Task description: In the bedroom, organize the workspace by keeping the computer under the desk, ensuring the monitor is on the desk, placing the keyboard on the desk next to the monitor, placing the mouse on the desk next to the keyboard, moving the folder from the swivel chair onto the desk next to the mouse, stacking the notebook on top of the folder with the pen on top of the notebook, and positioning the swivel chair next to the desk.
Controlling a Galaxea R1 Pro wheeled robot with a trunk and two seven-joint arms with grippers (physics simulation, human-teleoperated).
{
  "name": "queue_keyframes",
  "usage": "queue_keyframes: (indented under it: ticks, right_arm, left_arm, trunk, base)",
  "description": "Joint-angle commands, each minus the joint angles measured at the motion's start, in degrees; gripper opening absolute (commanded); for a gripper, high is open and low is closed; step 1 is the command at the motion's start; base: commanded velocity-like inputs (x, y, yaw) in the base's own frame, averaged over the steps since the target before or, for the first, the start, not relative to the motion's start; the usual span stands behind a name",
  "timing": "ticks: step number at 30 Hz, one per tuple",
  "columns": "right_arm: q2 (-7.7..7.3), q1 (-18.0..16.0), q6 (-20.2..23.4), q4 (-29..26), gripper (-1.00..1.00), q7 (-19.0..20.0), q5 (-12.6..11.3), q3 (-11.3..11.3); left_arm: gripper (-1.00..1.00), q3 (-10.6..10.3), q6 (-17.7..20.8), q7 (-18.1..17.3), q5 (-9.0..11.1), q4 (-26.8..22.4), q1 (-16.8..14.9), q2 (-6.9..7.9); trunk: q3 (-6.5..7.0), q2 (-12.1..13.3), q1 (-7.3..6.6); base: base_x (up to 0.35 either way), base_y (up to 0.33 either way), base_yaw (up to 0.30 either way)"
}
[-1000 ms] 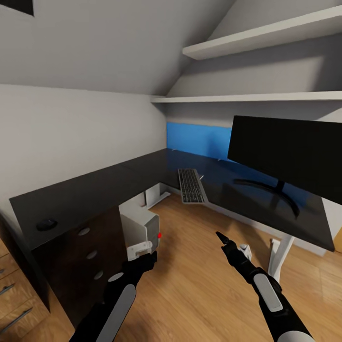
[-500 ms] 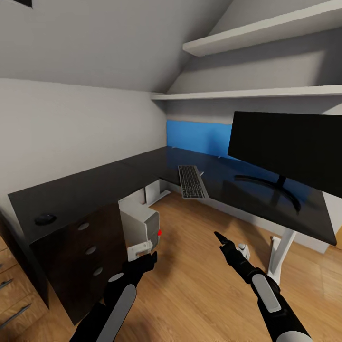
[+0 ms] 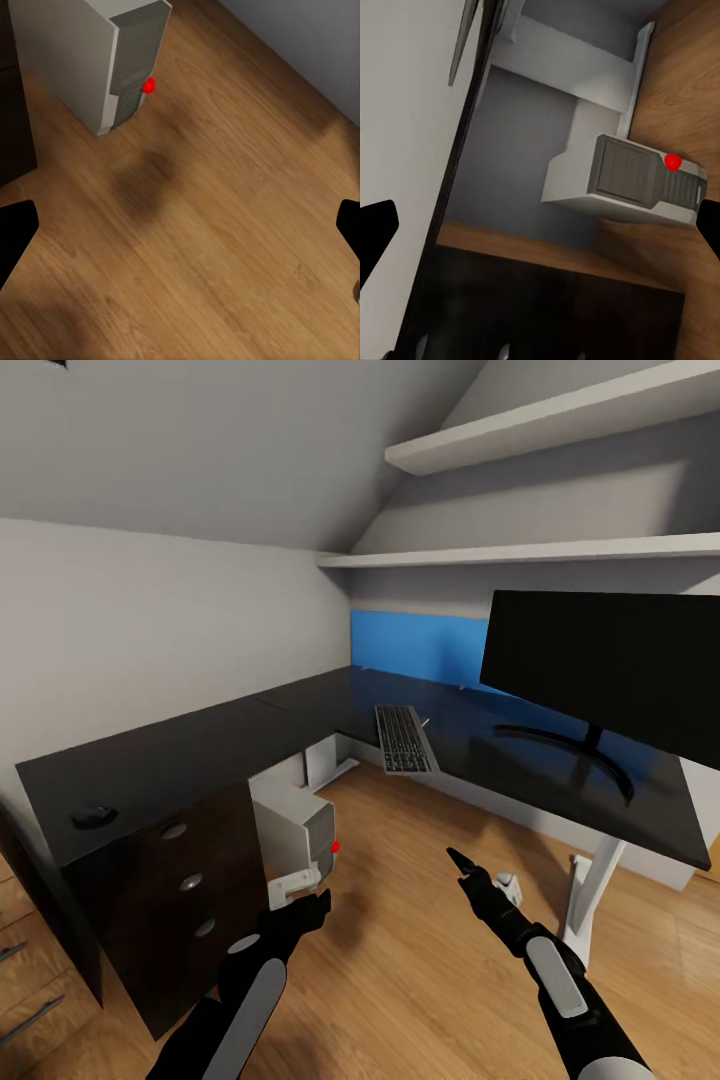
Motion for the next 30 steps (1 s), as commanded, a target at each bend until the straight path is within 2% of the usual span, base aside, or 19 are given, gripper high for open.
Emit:
queue_keyframes:
  ticks: [1, 3, 6, 9, 17, 23, 30]
  right_arm:
    - [0.18, 0.0, 0.5, 0.0, 1.00, 0.1, -0.5, -0.1]
    - [1.09, 0.0, 0.5, -0.2, 1.00, -0.2, -0.5, 0.2]
    - [1.42, 0.0, 0.5, -0.3, 1.00, 0.0, -0.4, 1.6]
    - [1.48, -0.1, 0.4, -0.4, 1.00, 0.1, -0.4, 2.6]
    - [1.52, -0.1, 0.5, -0.4, 1.00, 0.1, -0.5, 3.3]
    - [1.51, 0.0, 0.4, -0.3, 1.00, 0.1, -0.5, 3.4]
    - [1.40, 0.0, 0.4, -0.2, 1.00, 0.1, -0.3, 3.5]
  left_arm:
    - [1.00, -0.1, 0.1, 0.5, 0.5, -0.1, 0.0, 0.02]
    - [1.00, -0.1, 0.1, 0.5, 0.5, -0.1, -0.1, 0.07]
    - [1.00, -0.1, 0.2, 0.5, 0.5, -0.1, 0.0, 0.12]
    - [1.00, -0.1, 0.2, 0.5, 0.5, -0.1, 0.0, 0.18]
    - [1.00, -0.1, 0.2, 0.5, 0.6, 0.0, 0.0, 0.22]
    - [1.00, -0.1, 0.2, 0.5, 0.5, 0.1, -0.1, 0.22]
    - [1.00, -0.1, 0.2, 0.4, 0.5, 0.1, 0.0, 0.22]
  trunk:
    - [-0.06, 0.0, -0.01]
    - [-0.06, 0.0, -0.01]
    - [-0.06, 0.0, -0.01]
    - [-0.06, 0.0, -0.01]
    - [-0.06, 0.0, -0.01]
    - [-0.06, 0.0, -0.01]
    - [-0.06, 0.0, -0.01]
  base:
    - [0.000, 0.000, 0.000]
    - [0.000, 0.000, 0.000]
    - [0.000, 0.000, 0.000]
    - [0.000, 0.000, 0.000]
    - [0.000, 0.000, 0.016]
    - [0.016, -0.015, 0.186]
    - [0.166, -0.153, 0.257]
